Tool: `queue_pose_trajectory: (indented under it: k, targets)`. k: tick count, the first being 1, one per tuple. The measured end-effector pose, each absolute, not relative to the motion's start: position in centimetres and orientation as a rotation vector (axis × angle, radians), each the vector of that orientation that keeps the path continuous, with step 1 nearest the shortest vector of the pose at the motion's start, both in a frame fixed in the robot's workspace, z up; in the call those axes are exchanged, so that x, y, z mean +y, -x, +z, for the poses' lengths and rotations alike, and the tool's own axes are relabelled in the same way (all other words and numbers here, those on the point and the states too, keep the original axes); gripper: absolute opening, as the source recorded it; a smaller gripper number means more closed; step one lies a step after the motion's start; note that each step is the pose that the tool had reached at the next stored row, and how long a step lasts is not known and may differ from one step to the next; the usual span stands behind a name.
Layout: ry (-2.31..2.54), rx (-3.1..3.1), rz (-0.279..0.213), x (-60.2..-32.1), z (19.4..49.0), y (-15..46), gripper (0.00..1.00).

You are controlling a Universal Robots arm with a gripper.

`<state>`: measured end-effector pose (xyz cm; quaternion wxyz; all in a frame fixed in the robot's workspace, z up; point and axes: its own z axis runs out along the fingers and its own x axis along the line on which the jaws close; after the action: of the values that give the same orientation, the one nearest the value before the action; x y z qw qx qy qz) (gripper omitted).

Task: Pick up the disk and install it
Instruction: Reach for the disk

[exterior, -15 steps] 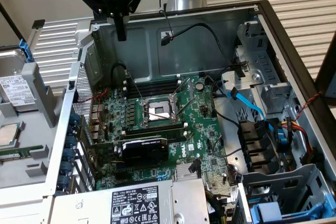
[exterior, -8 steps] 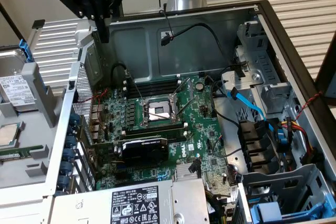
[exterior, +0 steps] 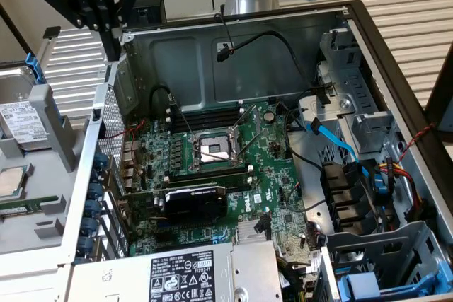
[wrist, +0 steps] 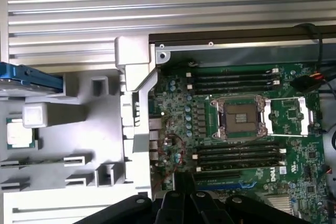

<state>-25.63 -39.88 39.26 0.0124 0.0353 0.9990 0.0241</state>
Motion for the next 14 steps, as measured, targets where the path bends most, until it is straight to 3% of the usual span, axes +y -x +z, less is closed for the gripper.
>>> queue_pose_trajectory:
  k: [14]
  targets:
    - [-0.110, 3.113, 0.075, -39.9, 39.3, 32.0, 0.11]
